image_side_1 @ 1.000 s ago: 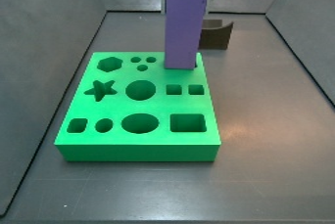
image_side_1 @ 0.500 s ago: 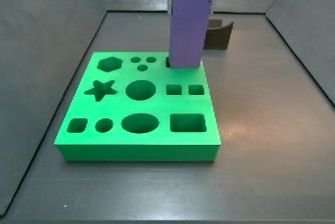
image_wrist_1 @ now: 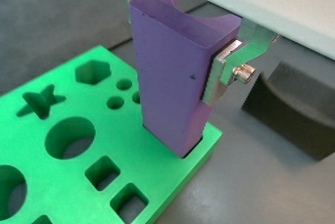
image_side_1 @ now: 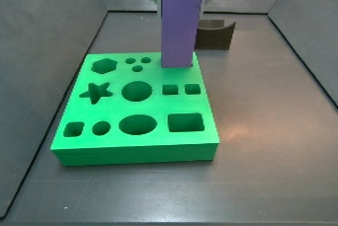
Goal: Insert the arch object.
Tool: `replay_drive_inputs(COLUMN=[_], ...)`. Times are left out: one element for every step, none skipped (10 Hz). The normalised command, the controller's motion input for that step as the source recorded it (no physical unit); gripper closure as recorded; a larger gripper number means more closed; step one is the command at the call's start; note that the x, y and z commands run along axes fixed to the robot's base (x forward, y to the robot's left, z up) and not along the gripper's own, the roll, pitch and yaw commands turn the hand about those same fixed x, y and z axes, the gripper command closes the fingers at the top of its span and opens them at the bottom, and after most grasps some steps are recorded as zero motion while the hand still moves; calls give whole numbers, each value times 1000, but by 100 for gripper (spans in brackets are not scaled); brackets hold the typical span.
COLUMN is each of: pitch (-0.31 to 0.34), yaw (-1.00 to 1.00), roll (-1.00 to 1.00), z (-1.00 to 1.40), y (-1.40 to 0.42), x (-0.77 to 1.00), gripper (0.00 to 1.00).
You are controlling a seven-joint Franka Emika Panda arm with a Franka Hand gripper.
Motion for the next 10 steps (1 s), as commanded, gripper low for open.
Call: replay_drive_inputs(pitch=[-130, -123, -91, -77, -74, -74, -66, -44, 0, 13], yaw=[0, 0, 0, 0, 0, 0, 0, 0, -51, 0], roll=[-70, -77, -63, -30, 0, 0, 0, 0, -73, -21], z=[-414, -363, -280, -206, -211, -251, -266, -249, 0, 0], y=[-40, -6, 0, 0, 0, 0, 0, 0, 74, 3], x=[23, 0, 0, 0, 0, 0, 0, 0, 6, 6], gripper=[100, 100, 100, 100, 100, 100, 100, 100, 100, 100])
